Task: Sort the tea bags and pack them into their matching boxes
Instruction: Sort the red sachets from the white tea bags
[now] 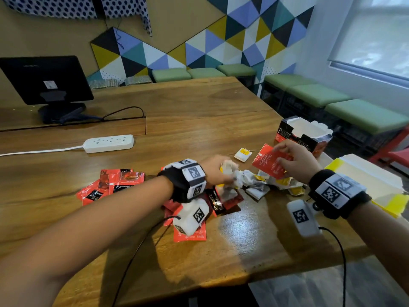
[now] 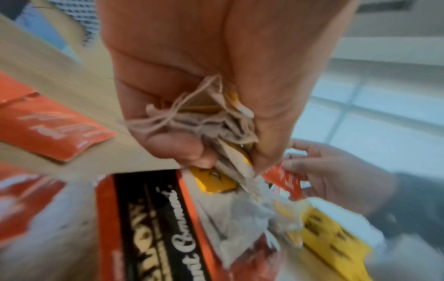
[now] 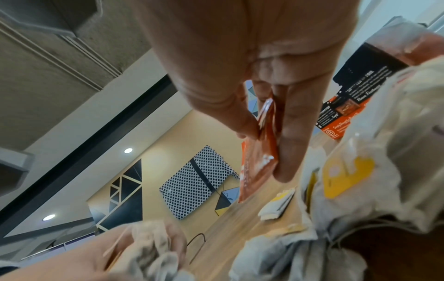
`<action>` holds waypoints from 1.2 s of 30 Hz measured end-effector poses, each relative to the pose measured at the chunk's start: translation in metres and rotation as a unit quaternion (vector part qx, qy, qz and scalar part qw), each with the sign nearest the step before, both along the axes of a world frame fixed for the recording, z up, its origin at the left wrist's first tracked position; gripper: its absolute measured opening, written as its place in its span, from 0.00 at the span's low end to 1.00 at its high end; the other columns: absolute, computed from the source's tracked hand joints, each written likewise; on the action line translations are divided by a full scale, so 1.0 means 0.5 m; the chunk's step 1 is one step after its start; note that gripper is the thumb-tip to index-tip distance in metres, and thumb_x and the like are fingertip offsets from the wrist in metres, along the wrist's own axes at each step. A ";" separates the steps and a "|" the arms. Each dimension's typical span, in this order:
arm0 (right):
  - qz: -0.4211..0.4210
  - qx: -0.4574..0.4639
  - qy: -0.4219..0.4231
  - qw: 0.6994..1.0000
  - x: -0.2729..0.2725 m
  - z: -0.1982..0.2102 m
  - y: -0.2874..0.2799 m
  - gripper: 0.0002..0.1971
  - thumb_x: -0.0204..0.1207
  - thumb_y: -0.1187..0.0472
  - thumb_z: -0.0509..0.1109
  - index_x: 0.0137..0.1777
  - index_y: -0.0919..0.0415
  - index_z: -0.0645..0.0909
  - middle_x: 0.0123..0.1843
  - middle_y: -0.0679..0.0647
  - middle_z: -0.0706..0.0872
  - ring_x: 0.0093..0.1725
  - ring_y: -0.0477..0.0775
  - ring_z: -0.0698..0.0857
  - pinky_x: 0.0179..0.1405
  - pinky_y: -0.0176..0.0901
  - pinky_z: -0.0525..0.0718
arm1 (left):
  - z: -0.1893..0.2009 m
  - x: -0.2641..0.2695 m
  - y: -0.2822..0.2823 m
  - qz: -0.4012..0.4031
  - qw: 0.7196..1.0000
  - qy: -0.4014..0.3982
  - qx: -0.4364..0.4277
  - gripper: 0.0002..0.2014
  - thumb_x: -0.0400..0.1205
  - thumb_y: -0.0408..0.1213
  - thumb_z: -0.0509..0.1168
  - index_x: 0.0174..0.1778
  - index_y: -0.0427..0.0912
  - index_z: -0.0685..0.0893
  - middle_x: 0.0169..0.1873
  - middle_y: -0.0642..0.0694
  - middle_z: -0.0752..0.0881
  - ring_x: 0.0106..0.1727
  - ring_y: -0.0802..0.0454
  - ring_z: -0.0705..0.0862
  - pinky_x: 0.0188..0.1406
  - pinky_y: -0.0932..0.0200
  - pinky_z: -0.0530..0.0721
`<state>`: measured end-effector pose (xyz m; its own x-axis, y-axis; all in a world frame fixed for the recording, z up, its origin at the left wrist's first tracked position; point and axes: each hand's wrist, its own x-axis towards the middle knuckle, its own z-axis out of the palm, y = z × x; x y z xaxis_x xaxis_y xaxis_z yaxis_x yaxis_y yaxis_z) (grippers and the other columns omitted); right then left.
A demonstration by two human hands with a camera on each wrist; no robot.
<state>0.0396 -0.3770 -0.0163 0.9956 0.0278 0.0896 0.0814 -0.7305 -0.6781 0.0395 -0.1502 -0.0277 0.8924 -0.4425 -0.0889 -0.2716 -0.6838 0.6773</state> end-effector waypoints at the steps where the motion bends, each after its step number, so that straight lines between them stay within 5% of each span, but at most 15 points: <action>1: -0.003 -0.003 -0.005 1.000 0.000 0.001 -0.003 0.12 0.78 0.69 0.63 0.59 0.59 0.76 0.52 0.52 0.76 0.50 0.53 0.78 0.27 0.31 0.77 | 0.010 0.006 -0.001 0.014 1.000 0.009 -0.020 0.06 0.75 0.30 0.68 0.46 0.38 0.84 0.32 0.51 0.81 0.26 0.64 0.78 0.28 0.72 0.77; 4: -0.010 0.004 -0.016 1.000 0.002 0.004 -0.010 0.11 0.78 0.69 0.63 0.58 0.59 0.76 0.44 0.45 0.75 0.48 0.52 0.78 0.26 0.30 0.75 | 0.033 0.025 -0.013 0.050 0.994 0.065 -0.075 0.10 0.77 0.28 0.64 0.33 0.47 0.80 0.21 0.47 0.76 0.11 0.61 0.71 0.11 0.74 0.69; 6: -0.014 0.012 -0.017 1.000 0.001 0.006 -0.013 0.11 0.77 0.70 0.63 0.57 0.59 0.76 0.41 0.41 0.72 0.48 0.52 0.78 0.26 0.32 0.77 | 0.035 0.037 -0.029 0.066 0.988 0.097 -0.100 0.13 0.77 0.28 0.64 0.29 0.49 0.78 0.15 0.50 0.75 0.10 0.60 0.69 0.11 0.72 0.68; 10: -0.026 0.004 -0.037 0.999 -0.001 0.011 -0.025 0.10 0.77 0.70 0.64 0.55 0.57 0.77 0.46 0.49 0.77 0.52 0.55 0.79 0.34 0.40 0.82 | 0.021 0.068 -0.073 0.071 0.982 0.122 -0.128 0.12 0.75 0.37 0.71 0.31 0.46 0.73 0.22 0.48 0.72 0.17 0.55 0.70 0.12 0.70 0.70; 13: -0.047 -0.019 -0.043 0.998 -0.001 0.015 -0.033 0.11 0.77 0.68 0.64 0.57 0.57 0.78 0.52 0.52 0.77 0.51 0.53 0.78 0.27 0.29 0.74 | 0.021 0.083 -0.110 0.049 0.983 0.118 -0.132 0.18 0.76 0.46 0.71 0.28 0.45 0.71 0.22 0.47 0.73 0.15 0.58 0.70 0.16 0.67 0.68; 16: -0.076 -0.020 -0.058 0.995 -0.001 0.017 -0.040 0.11 0.77 0.69 0.63 0.56 0.57 0.79 0.52 0.52 0.77 0.51 0.53 0.77 0.34 0.36 0.77 | 0.034 0.078 -0.147 0.071 0.981 0.126 -0.133 0.25 0.74 0.61 0.65 0.46 0.38 0.80 0.40 0.38 0.84 0.38 0.44 0.85 0.35 0.53 0.82; 18: -0.087 -0.021 -0.063 0.994 0.001 0.015 -0.045 0.11 0.76 0.69 0.63 0.55 0.58 0.79 0.51 0.51 0.77 0.52 0.53 0.78 0.44 0.46 0.81 | 0.038 0.070 -0.166 0.089 0.979 0.143 -0.117 0.29 0.82 0.54 0.58 0.67 0.30 0.75 0.65 0.32 0.78 0.65 0.35 0.78 0.57 0.50 0.78; 19: -0.090 -0.021 -0.062 0.994 0.002 0.014 -0.047 0.11 0.76 0.69 0.63 0.55 0.58 0.79 0.51 0.51 0.77 0.52 0.53 0.78 0.45 0.47 0.80 | 0.037 0.070 -0.171 0.103 0.974 0.154 -0.130 0.24 0.85 0.45 0.56 0.70 0.30 0.72 0.70 0.32 0.75 0.71 0.37 0.74 0.60 0.53 0.74; 22: -0.101 -0.027 -0.068 0.992 0.006 0.014 -0.050 0.11 0.76 0.69 0.61 0.55 0.58 0.79 0.50 0.51 0.77 0.50 0.52 0.77 0.44 0.43 0.76 | 0.029 0.070 -0.173 0.074 0.987 0.105 -0.095 0.14 0.83 0.31 0.57 0.64 0.36 0.77 0.61 0.36 0.79 0.64 0.44 0.78 0.54 0.56 0.77; 25: -0.102 -0.004 -0.070 0.992 0.005 0.013 -0.047 0.11 0.77 0.69 0.61 0.52 0.55 0.78 0.51 0.50 0.77 0.50 0.52 0.78 0.46 0.47 0.80 | 0.012 0.071 -0.163 0.044 0.994 0.077 -0.064 0.21 0.79 0.27 0.64 0.68 0.38 0.76 0.56 0.39 0.79 0.52 0.47 0.80 0.33 0.64 0.77; 27: -0.084 0.020 -0.067 0.994 0.004 0.009 -0.040 0.10 0.76 0.69 0.61 0.50 0.53 0.77 0.51 0.50 0.78 0.51 0.53 0.81 0.49 0.52 0.85 | 0.002 0.077 -0.154 0.052 0.991 0.077 -0.095 0.24 0.75 0.22 0.67 0.68 0.38 0.76 0.51 0.42 0.78 0.44 0.50 0.79 0.32 0.65 0.77; 33: -0.038 0.018 -0.122 0.992 -0.003 -0.006 -0.002 0.11 0.74 0.70 0.67 0.54 0.58 0.81 0.51 0.50 0.82 0.50 0.50 0.81 0.50 0.45 0.84 | 0.001 0.091 -0.115 0.064 0.993 0.034 -0.089 0.22 0.74 0.33 0.72 0.63 0.36 0.76 0.35 0.51 0.74 0.32 0.55 0.76 0.31 0.59 0.79; 36: 0.028 -0.022 -0.060 0.998 0.001 -0.012 0.010 0.12 0.73 0.68 0.69 0.55 0.56 0.83 0.52 0.52 0.86 0.52 0.50 0.84 0.53 0.46 0.86 | 0.002 0.096 -0.071 0.062 0.998 0.021 -0.027 0.18 0.77 0.33 0.69 0.62 0.34 0.78 0.33 0.51 0.77 0.31 0.55 0.76 0.27 0.63 0.74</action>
<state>0.0402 -0.3720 -0.0226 0.9747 0.0897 0.2047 0.2011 -0.7516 -0.6282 0.0873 -0.1855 -0.0269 0.9361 -0.3350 -0.1074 -0.1578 -0.6727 0.7229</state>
